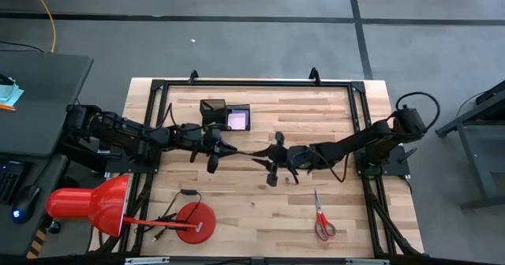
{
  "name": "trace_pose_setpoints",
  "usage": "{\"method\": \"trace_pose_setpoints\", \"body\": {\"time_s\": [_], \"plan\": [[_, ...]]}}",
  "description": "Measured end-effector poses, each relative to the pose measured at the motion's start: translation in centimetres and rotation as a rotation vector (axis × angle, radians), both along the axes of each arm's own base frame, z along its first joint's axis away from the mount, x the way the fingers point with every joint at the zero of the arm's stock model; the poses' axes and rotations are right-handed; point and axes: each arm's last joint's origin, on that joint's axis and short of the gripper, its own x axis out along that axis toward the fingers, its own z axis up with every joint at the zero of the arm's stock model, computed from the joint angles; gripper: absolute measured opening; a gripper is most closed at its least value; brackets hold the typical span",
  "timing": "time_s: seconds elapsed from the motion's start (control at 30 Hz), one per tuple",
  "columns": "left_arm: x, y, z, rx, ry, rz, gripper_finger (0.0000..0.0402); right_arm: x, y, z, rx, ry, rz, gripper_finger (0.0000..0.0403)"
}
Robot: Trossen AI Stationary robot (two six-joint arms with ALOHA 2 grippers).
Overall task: Pick and place office supplies into organizer
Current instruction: Put the black pen into the desk organizer
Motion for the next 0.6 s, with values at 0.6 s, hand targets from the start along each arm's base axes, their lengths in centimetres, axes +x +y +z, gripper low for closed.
{"method": "trace_pose_setpoints", "body": {"time_s": [0.6], "plan": [[0.5, 0.0, 2.3, 0.035, -0.241, -0.026, 0.0016, -6.3, 0.1, -5.6, 0.166, -0.200, -0.018, 0.0085]]}}
